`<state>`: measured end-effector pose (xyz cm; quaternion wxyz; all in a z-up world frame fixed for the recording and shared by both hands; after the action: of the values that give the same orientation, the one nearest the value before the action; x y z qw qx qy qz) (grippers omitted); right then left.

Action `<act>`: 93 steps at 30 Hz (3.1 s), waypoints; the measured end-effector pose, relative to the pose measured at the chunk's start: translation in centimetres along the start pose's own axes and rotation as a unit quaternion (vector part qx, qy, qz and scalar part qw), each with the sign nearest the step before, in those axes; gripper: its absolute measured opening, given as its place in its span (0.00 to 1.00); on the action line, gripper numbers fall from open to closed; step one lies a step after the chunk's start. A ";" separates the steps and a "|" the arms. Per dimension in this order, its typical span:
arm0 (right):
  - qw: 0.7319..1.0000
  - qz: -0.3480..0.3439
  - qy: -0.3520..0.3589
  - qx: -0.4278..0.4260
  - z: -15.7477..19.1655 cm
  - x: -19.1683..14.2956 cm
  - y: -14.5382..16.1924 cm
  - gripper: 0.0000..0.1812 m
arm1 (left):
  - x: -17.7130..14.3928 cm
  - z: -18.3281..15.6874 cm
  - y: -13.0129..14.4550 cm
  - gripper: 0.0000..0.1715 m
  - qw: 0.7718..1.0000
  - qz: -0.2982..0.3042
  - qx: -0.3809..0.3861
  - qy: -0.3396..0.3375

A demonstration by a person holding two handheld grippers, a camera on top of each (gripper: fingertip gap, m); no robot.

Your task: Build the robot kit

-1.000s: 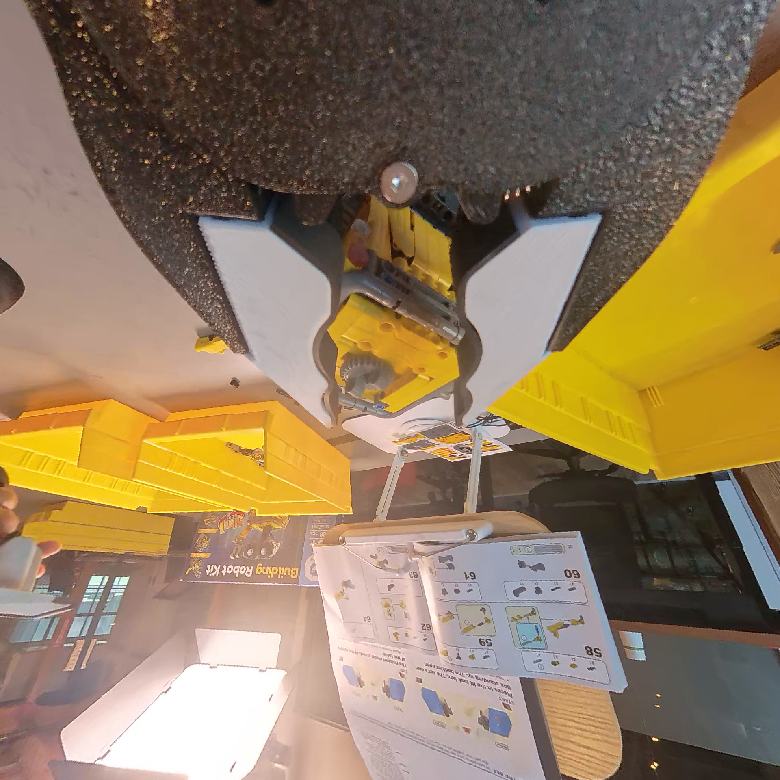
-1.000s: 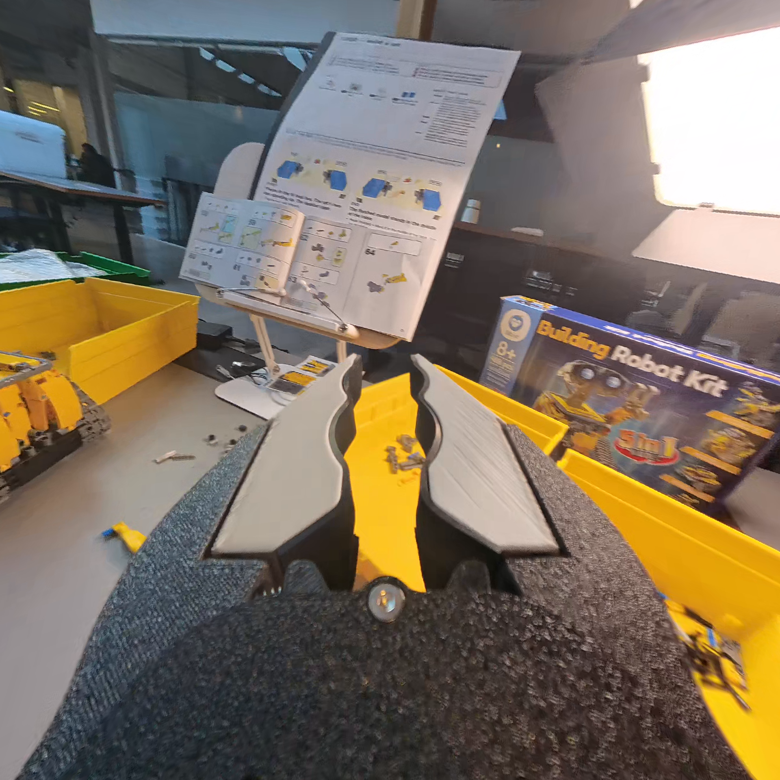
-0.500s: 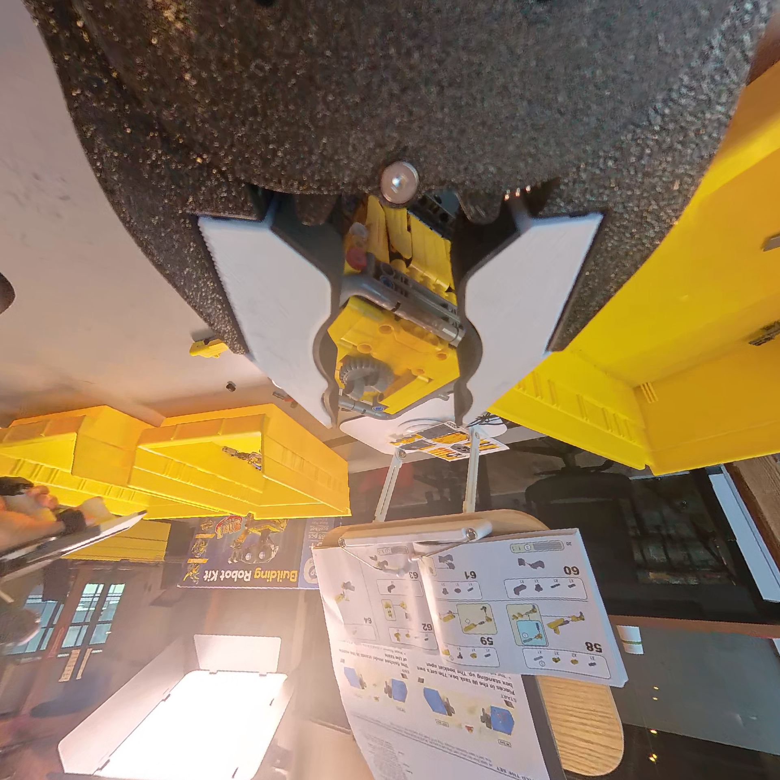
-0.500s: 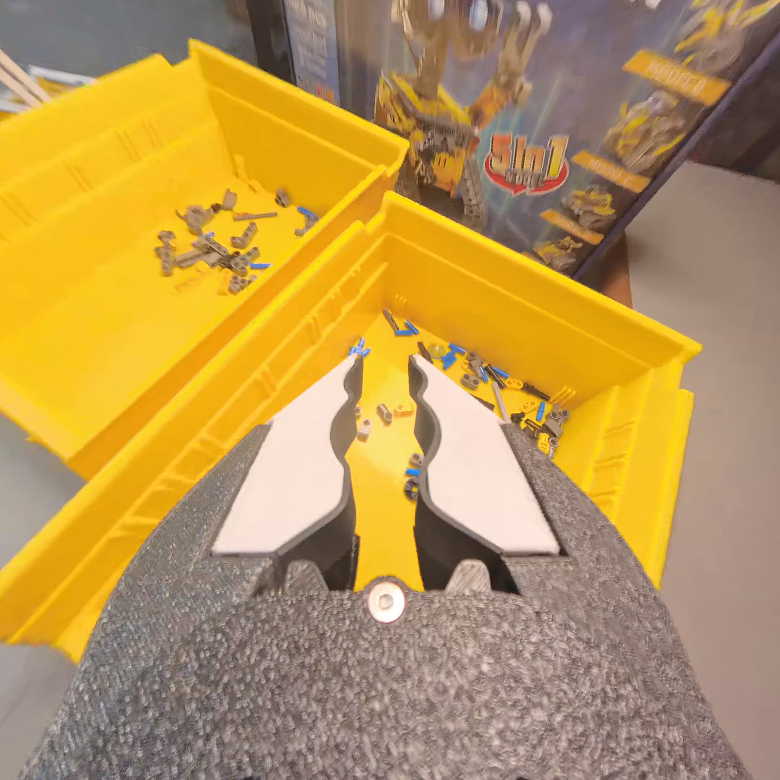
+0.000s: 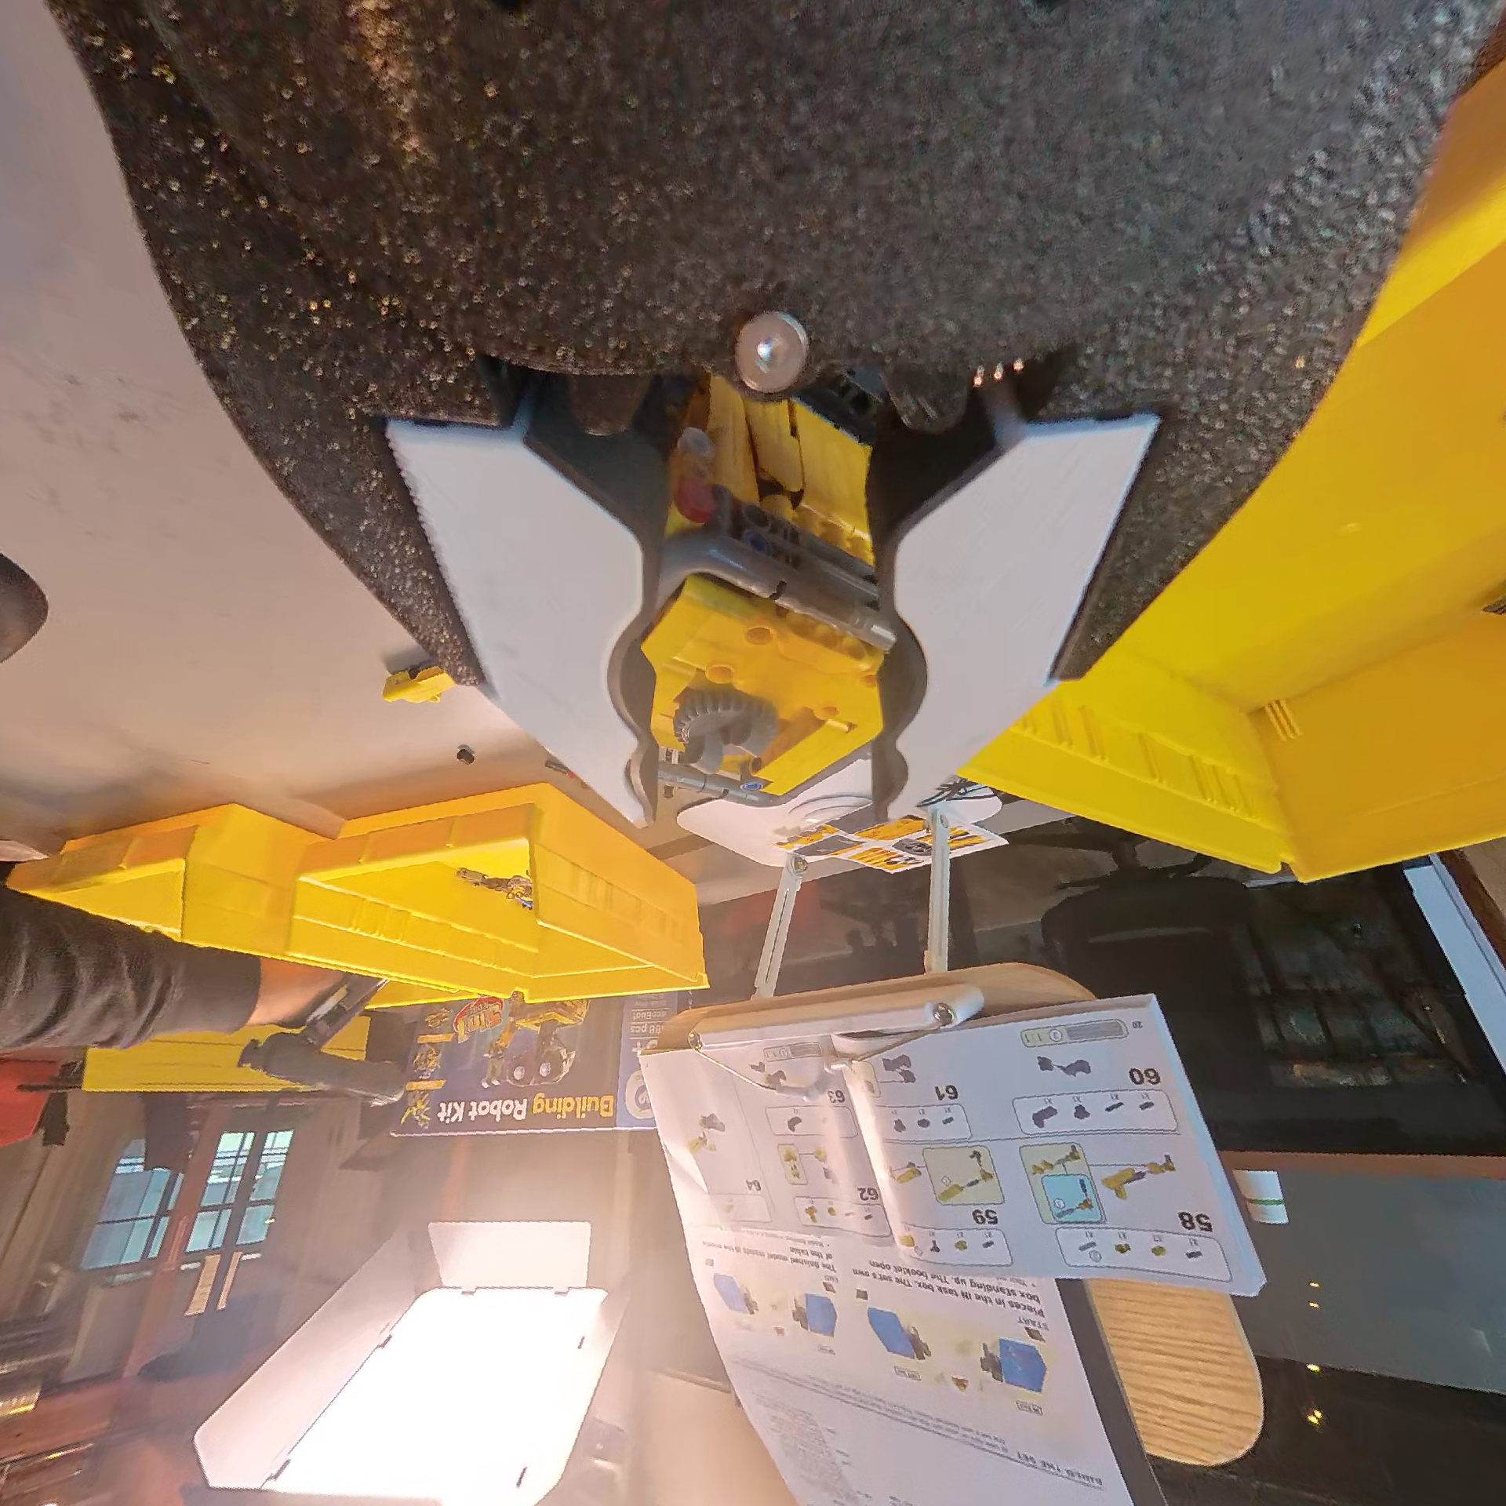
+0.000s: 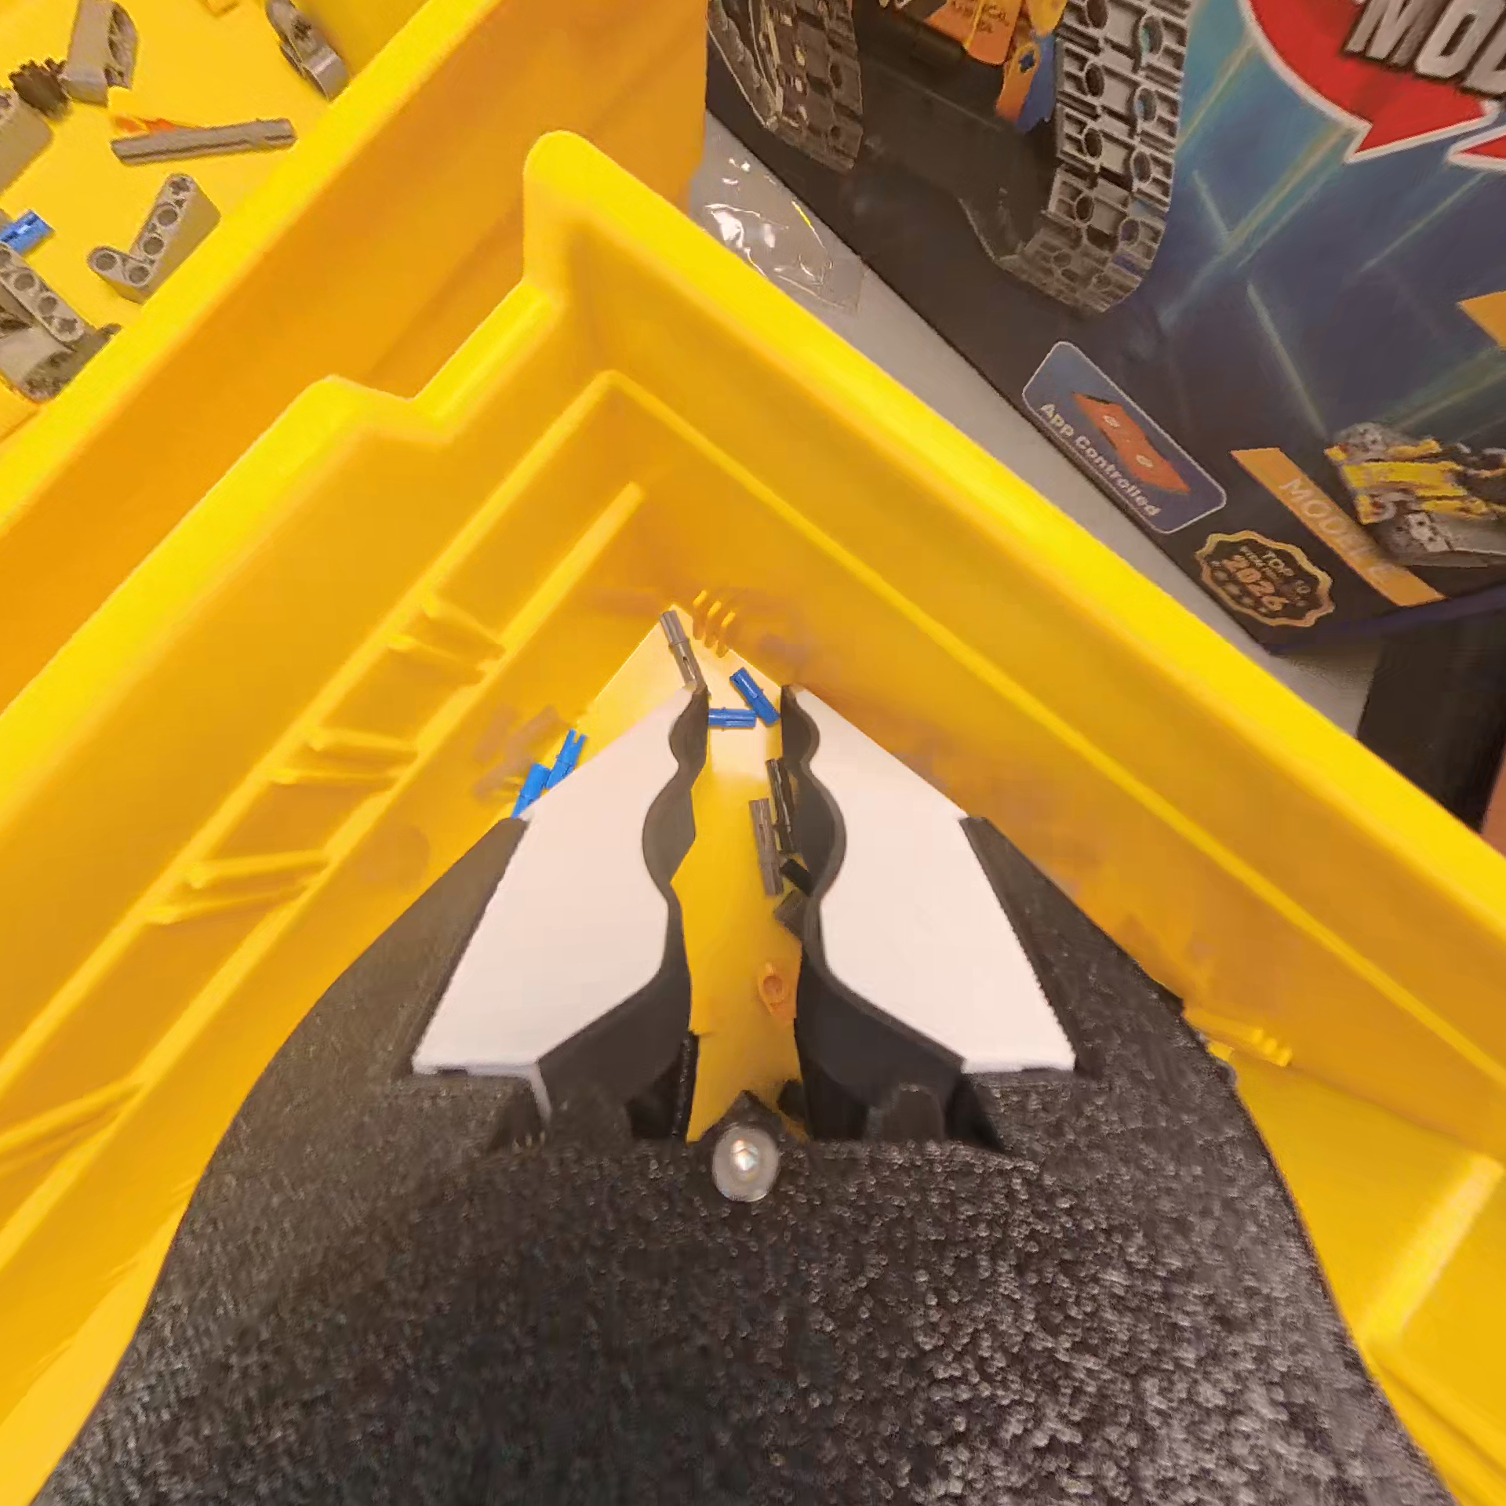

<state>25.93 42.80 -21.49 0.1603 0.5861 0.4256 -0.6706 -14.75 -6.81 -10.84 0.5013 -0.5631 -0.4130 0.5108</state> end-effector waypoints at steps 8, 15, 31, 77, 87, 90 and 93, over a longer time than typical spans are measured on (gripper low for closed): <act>0.999 0.020 -0.031 0.033 -0.4 0.7 0.0 0.06 | 0.0 0.0 0.0 0.29 1.000 -0.004 0.004 0.000; 0.999 0.012 -0.026 0.017 -0.4 0.6 0.4 0.03 | 0.0 0.0 0.0 0.29 1.000 -0.004 0.003 0.001; 0.952 -0.150 0.230 -0.139 10.8 -16.1 4.0 0.03 | -0.3 -0.7 -0.5 0.29 1.000 -0.005 0.010 0.008; 0.997 -0.018 0.070 0.037 1.3 -8.2 8.1 0.10 | -0.7 -0.3 0.1 0.29 0.999 0.041 0.009 -0.017; 0.993 0.092 0.067 0.034 1.2 -5.8 11.2 0.07 | -0.4 -0.2 0.5 0.28 0.999 0.048 0.008 -0.013; 0.994 0.093 0.055 0.032 1.8 -5.7 11.9 0.09 | -0.3 -0.3 0.6 0.28 0.999 0.049 0.009 -0.010; 0.994 0.104 0.030 0.024 2.6 -5.4 12.6 0.03 | -0.3 -0.3 0.6 0.28 0.999 0.050 0.009 -0.009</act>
<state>34.65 31.94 -21.46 0.2020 0.6504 0.3508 -0.6427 -14.48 -7.23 -11.40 0.4766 -0.5738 -0.3843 0.5440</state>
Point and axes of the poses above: each gripper's, where its closed fingertips meet, x out along the fingers, y out of its underside, z = x × y across the jaws, the point moved 3 cm from there along -x, back along the fingers, and after that the axes turned 14 degrees about z, right-handed, at the moved point
